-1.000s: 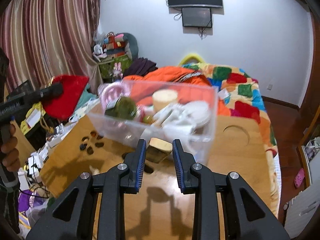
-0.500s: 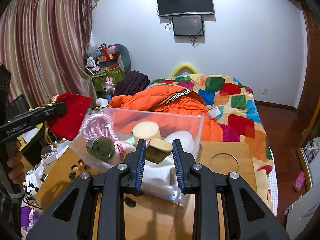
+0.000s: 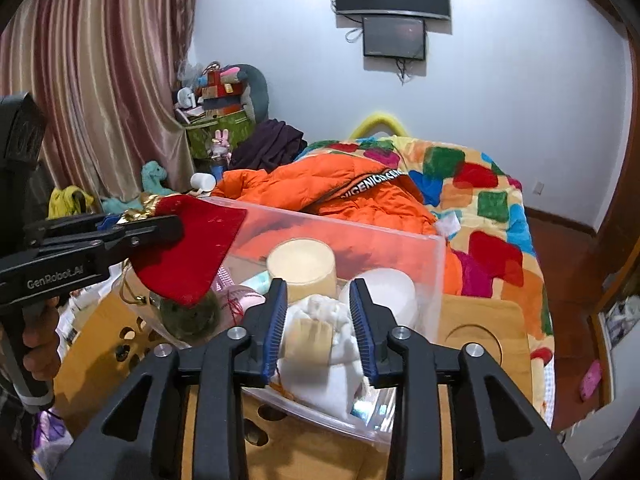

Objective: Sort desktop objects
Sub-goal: 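Lower the items into the box and open both tools, then reach to the beige seashell and grasp it with the left tool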

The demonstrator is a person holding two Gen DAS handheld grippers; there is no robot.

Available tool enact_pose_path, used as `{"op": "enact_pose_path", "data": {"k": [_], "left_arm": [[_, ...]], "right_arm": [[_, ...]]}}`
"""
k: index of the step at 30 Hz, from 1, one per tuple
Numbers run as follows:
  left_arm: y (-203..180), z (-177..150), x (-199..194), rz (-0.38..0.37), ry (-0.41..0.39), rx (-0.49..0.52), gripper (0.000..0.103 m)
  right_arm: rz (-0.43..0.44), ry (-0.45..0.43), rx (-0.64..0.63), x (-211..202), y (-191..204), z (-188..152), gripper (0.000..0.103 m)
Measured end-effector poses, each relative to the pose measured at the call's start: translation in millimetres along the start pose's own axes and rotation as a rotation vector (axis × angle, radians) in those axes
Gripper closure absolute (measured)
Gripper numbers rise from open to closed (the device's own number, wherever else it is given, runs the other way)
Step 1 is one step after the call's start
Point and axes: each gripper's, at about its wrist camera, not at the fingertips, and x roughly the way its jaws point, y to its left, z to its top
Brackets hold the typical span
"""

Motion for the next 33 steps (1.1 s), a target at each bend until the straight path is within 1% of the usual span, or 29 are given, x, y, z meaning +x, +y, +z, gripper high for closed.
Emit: {"op": "enact_pose_path", "data": {"k": [1,2,3,5,8,10,12,14,16,18,22,24,27,29,33], "left_arm": [[-1,0,-1,0.002,-0.003,0.003,0.056],[-1,0,-1,0.005,-0.005,0.005,0.052],[-1,0,-1,0.007,-0.004,0.008,0.045],[-3,3,-1,0.023,-0.001,0.013,0.038],[-6,7,-8,0.043,-0.019,0.018,0.038],[-5,9,-20,0.035,-0.047,0.016,0.036],[-4,9,-34,0.039,-0.077,0.013,0.027],[-4,7,-47,0.047,-0.099,0.021,0.026],[-4,1,-56,0.065,-0.106,0.035,0.025],[-4,-6,-62,0.086,-0.104,0.047,0.02],[-1,-29,-72,0.098,-0.094,0.051,0.017],[-2,-42,-71,0.09,-0.062,0.058,0.013],[-8,-65,-63,0.122,0.001,0.096,0.013],[-12,-79,-58,0.133,0.029,0.109,0.013],[-16,-107,-57,0.116,0.065,0.093,0.013]], "right_arm": [[-0.008,-0.009,-0.007,-2,2,0,0.05],[-0.019,-0.026,-0.011,-4,3,0,0.043],[-0.035,-0.044,-0.017,-7,5,-1,0.041],[-0.058,-0.057,-0.029,-12,7,0,0.039],[-0.075,-0.064,-0.021,-20,5,3,0.037],[-0.082,-0.081,-0.013,-31,2,4,0.037],[-0.089,-0.101,-0.007,-43,0,5,0.033],[-0.099,-0.123,-0.001,-55,-2,4,0.026],[-0.11,-0.142,-0.001,-66,-1,1,0.023],[-0.113,-0.144,0.0,-74,2,-5,0.022],[-0.108,-0.13,-0.001,-83,7,-21,0.022],[-0.102,-0.118,-0.001,-85,10,-31,0.022],[-0.087,-0.097,0.013,-86,10,-45,0.022],[-0.084,-0.084,0.031,-86,9,-56,0.021],[-0.092,-0.054,0.059,-83,6,-81,0.021]]}}
